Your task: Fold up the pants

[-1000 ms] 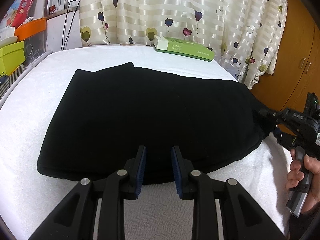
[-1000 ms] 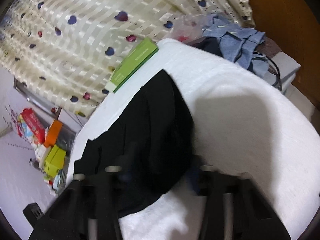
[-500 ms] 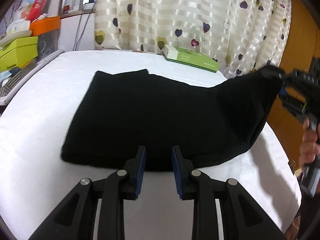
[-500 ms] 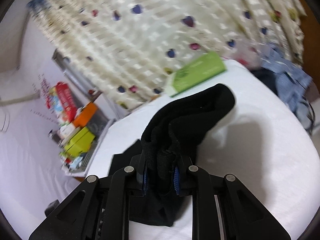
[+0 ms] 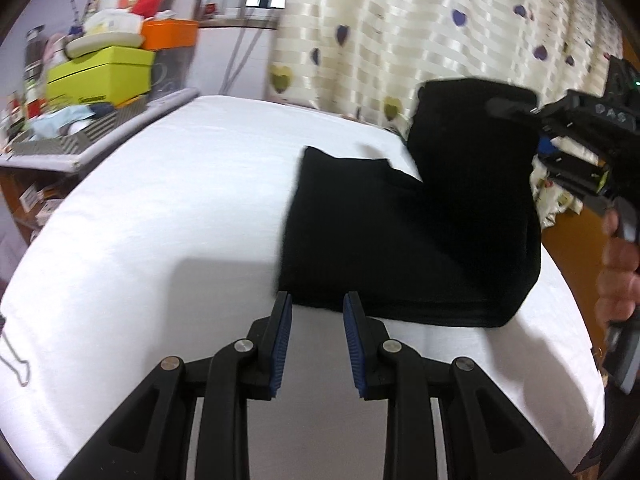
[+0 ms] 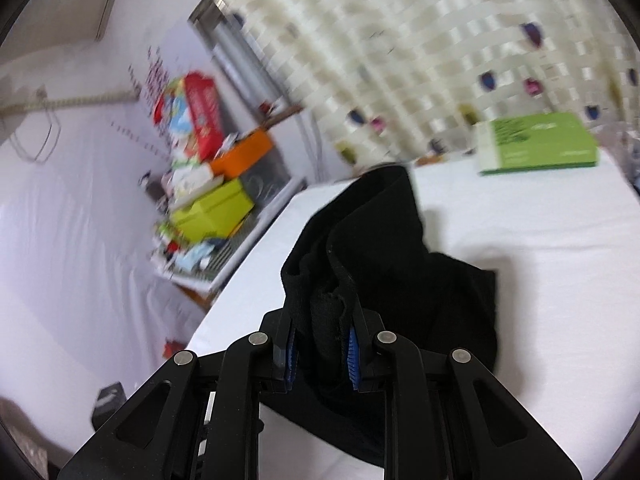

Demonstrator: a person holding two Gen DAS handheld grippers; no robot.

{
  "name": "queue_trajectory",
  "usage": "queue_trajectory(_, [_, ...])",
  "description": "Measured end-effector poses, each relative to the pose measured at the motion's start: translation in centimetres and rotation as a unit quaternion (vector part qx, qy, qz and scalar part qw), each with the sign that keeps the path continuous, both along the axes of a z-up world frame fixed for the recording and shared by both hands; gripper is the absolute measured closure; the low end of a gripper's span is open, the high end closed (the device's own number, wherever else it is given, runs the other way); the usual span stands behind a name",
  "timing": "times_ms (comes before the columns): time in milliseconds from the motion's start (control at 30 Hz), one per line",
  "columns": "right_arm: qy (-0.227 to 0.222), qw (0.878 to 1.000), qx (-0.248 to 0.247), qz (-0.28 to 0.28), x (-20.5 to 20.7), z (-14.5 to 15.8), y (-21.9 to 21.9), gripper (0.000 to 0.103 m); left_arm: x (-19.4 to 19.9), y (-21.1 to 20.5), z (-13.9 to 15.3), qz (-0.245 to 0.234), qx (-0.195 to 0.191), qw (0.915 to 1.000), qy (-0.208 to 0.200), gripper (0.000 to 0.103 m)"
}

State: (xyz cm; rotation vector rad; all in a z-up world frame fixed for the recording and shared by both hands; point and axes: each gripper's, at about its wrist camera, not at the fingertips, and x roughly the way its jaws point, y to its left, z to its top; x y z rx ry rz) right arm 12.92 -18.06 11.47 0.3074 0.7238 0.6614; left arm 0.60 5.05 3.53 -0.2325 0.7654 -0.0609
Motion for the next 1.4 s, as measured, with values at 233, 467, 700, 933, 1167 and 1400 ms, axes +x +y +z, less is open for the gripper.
queue_trajectory(233, [0.052, 0.992, -0.077, 0.084, -0.3, -6.3, 8.2, 0.078, -0.9, 3.3, -0.5, 0.037, -0.004, 0.9993, 0.005, 0.074])
queue_trajectory(467, [0.037, 0.987, -0.073, 0.137, -2.3, -6.3, 8.5, 0.054, -1.3, 4.8, 0.5, 0.048, -0.007, 0.9987, -0.011, 0.074])
queue_trajectory(700, [-0.020, 0.997, -0.049, 0.061, -4.7, -4.4, 1.2, 0.075, -0.3, 3.0, 2.8, 0.009, -0.010, 0.9990, -0.042, 0.074])
queue_trajectory(933, [0.047, 0.993, -0.105, -0.014, -3.5, -9.4, -3.7, 0.097, 2.6, -2.8, 2.9, -0.079, 0.004, 0.9955, -0.052, 0.074])
queue_trajectory(1167, [0.034, 0.994, -0.100, -0.012, -2.7, -7.2, -4.5, 0.098, 4.4, -3.2, 0.1, -0.087, 0.009, 0.9959, -0.021, 0.074])
queue_trajectory(1400, [0.020, 0.993, -0.119, -0.010, 2.0, -6.6, -3.0, 0.095, 6.1, -3.2, 1.7, -0.086, 0.020, 0.9959, -0.023, 0.074])
